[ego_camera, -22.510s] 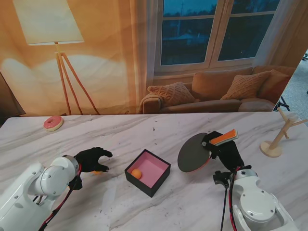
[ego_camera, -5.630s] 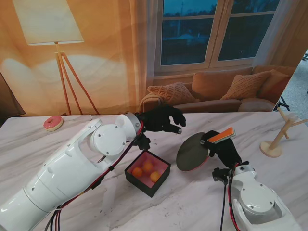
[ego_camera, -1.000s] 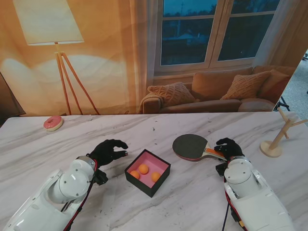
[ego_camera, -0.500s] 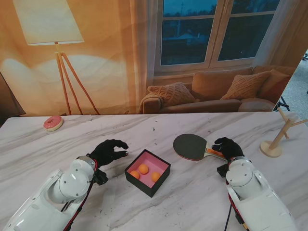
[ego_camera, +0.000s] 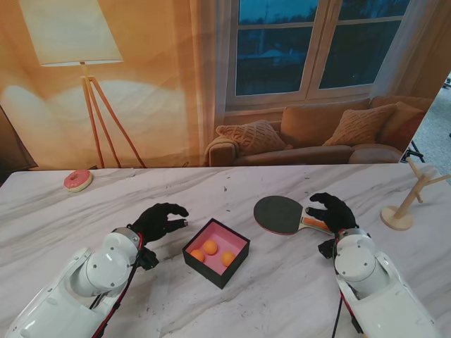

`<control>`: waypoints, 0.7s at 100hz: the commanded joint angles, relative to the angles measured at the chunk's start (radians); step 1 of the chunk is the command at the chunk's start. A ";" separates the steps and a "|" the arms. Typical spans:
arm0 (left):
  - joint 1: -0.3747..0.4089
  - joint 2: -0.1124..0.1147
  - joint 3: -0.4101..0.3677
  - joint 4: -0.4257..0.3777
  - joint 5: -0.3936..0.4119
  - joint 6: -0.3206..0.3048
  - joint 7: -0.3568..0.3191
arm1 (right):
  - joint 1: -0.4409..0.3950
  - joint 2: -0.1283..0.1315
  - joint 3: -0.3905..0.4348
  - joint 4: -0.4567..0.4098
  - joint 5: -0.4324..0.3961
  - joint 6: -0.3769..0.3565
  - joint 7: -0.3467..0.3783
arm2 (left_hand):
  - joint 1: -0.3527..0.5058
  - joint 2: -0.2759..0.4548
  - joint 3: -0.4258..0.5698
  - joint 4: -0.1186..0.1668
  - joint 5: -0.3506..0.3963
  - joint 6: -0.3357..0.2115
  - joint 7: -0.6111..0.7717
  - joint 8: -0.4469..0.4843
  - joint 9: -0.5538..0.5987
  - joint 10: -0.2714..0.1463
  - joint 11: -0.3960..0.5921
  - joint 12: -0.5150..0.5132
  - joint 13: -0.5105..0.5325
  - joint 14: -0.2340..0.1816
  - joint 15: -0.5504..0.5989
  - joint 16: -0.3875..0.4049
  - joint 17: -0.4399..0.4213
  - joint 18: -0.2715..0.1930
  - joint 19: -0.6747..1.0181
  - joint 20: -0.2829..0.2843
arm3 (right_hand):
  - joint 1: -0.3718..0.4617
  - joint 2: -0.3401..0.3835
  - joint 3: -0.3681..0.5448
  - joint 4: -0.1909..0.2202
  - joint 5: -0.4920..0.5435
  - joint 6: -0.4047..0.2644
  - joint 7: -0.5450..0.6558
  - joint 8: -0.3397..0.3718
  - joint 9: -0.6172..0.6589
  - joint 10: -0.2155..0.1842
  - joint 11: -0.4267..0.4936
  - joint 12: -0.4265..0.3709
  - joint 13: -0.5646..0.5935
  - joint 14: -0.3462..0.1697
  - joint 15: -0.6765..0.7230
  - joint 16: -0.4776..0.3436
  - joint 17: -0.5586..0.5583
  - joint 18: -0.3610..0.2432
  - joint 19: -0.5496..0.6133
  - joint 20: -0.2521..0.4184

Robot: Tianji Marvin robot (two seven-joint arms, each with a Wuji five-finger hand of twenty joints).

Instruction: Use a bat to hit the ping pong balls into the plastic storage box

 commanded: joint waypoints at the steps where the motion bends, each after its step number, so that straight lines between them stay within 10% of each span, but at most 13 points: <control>1: -0.004 -0.005 -0.003 0.004 -0.006 -0.008 -0.010 | -0.013 0.005 -0.001 -0.032 -0.012 -0.008 0.021 | 0.001 0.018 -0.024 0.021 -0.017 0.012 -0.016 -0.018 -0.007 -0.002 -0.012 -0.002 -0.001 0.005 -0.006 0.000 -0.013 -0.020 0.006 -0.008 | -0.030 0.014 -0.019 0.051 -0.036 -0.029 -0.025 -0.008 -0.036 -0.030 -0.016 -0.010 -0.045 -0.033 -0.024 -0.013 -0.001 -0.051 -0.027 0.020; 70: -0.065 -0.039 0.038 0.125 -0.171 -0.204 0.065 | -0.141 0.020 -0.018 -0.257 0.087 -0.190 0.093 | -0.028 -0.003 -0.066 0.028 -0.231 -0.078 -0.139 -0.110 -0.141 -0.116 -0.114 -0.103 -0.086 -0.137 -0.229 -0.115 -0.049 -0.081 -0.404 -0.061 | -0.029 -0.004 -0.047 0.048 -0.118 -0.067 -0.081 -0.037 -0.032 -0.060 -0.060 -0.047 -0.003 -0.018 -0.043 -0.024 0.042 -0.021 -0.065 0.053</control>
